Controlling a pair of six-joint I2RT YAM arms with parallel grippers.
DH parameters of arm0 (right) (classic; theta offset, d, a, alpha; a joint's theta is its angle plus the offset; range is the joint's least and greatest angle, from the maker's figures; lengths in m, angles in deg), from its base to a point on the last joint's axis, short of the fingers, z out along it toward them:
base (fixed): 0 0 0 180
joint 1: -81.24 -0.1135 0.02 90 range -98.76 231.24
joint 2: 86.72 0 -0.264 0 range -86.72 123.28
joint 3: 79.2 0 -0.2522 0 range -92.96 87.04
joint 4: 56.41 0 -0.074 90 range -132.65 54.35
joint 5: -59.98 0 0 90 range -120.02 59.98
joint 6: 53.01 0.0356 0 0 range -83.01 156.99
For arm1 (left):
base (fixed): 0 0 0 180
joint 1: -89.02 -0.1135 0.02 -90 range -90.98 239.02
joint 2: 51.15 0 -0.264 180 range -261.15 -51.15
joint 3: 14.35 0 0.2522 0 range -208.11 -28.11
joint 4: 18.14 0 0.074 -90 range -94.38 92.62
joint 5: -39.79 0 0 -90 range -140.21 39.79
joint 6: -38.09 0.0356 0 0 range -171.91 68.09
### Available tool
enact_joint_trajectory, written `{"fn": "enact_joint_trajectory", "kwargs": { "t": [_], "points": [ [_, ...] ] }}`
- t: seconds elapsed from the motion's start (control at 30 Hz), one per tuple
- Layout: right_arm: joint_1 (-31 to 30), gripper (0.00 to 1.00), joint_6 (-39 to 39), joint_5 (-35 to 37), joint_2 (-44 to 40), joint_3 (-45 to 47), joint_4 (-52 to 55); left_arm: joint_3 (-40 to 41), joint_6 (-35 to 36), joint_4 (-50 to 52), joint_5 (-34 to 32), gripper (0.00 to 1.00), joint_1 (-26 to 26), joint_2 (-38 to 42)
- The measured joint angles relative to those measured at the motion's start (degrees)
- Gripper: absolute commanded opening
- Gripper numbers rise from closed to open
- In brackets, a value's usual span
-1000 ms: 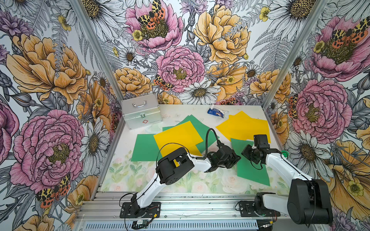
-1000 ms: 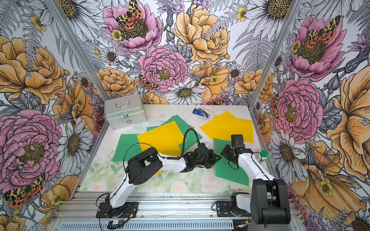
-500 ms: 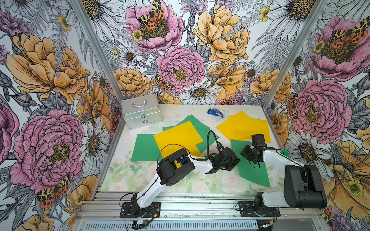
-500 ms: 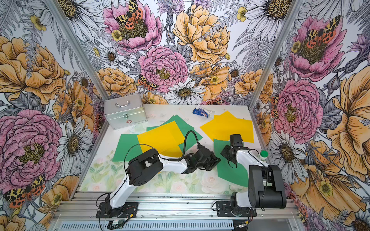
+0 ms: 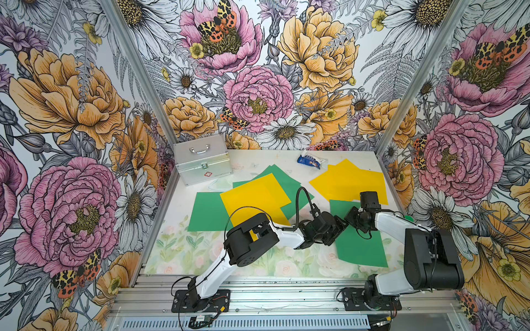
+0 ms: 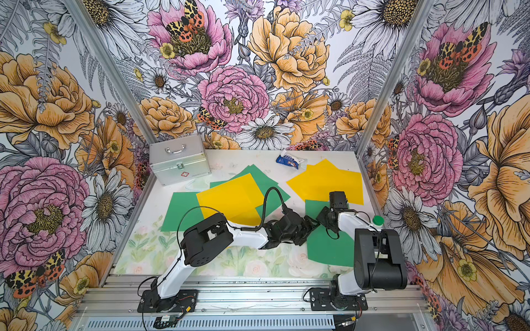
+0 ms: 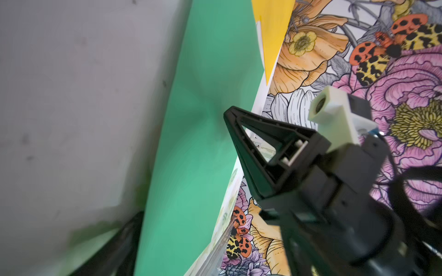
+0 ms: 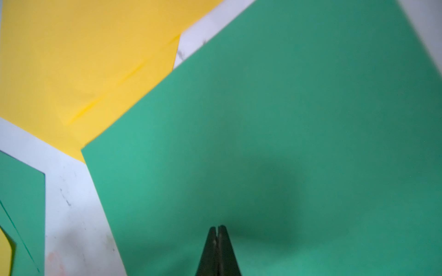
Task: Sort the scattered colored papers by color
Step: Place the colored paper at the center of the board.
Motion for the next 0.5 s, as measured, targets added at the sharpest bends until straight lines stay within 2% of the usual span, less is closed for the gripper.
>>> {"fn": "enact_joint_trajectory", "kwargs": {
  "t": [0.2, 0.37, 0.5],
  "points": [
    [-0.02, 0.00, -0.02, -0.55, 1.01, -0.07, 0.09, 12.22, 8.22, 4.85, -5.79, 0.98, -1.95, 17.90],
    [-0.20, 0.00, 0.04, -2.10, 0.72, -0.46, 0.66, 18.21, 17.81, 11.96, -14.88, 0.98, -5.53, 33.20],
    [-2.49, 0.15, 0.15, -2.47, -2.45, -2.62, 1.64, 18.71, 26.27, 20.39, -21.66, 0.98, -8.72, 40.17]
  ]
}}
